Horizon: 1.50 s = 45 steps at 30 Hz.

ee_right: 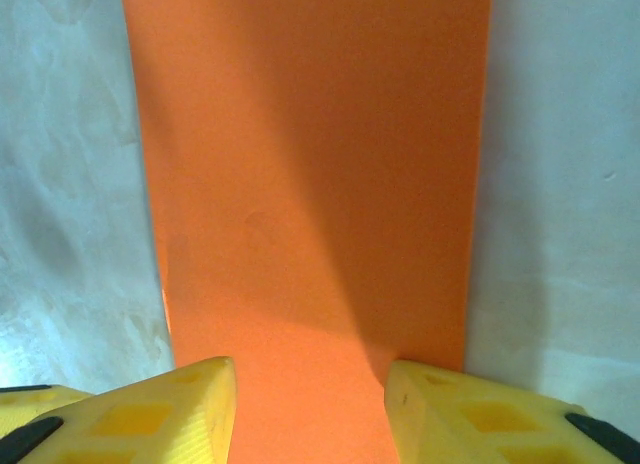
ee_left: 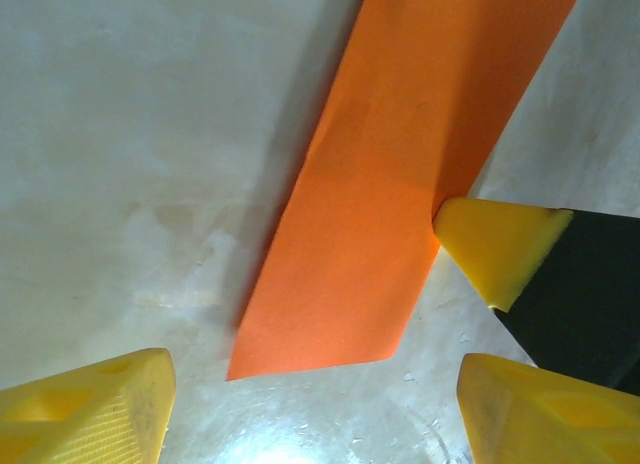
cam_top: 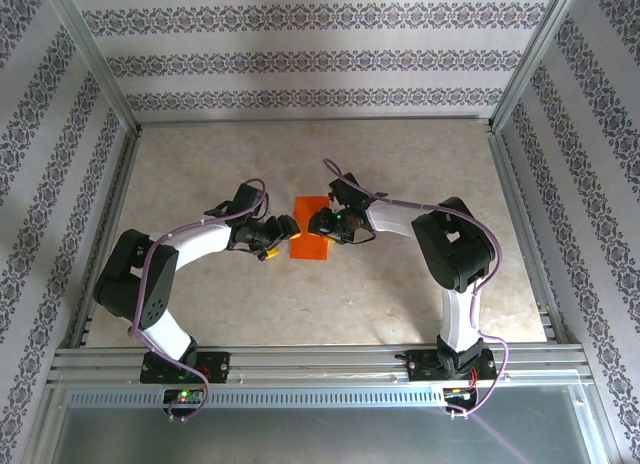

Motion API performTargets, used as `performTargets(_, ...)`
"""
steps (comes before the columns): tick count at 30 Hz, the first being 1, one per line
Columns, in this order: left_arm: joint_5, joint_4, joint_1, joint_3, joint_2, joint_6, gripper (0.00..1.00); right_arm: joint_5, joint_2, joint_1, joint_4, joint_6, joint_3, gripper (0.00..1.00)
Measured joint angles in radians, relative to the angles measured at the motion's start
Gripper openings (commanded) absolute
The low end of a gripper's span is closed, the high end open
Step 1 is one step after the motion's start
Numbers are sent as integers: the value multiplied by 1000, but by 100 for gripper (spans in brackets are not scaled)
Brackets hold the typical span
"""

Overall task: Fold a paper plane with a square sheet of paper (pick it up from the middle)
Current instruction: Third fold the triangle at the center of the table.

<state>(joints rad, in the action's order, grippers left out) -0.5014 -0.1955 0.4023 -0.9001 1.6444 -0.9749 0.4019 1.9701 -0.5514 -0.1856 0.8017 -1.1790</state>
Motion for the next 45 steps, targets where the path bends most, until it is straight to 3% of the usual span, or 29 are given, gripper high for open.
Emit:
performTargets(17, 58, -79, 43, -51, 71, -33, 46, 0, 0, 0, 13, 0, 11, 48)
performTargets(45, -47, -58, 39, -106, 136, 25, 35, 26, 0, 13, 30, 4, 22, 47)
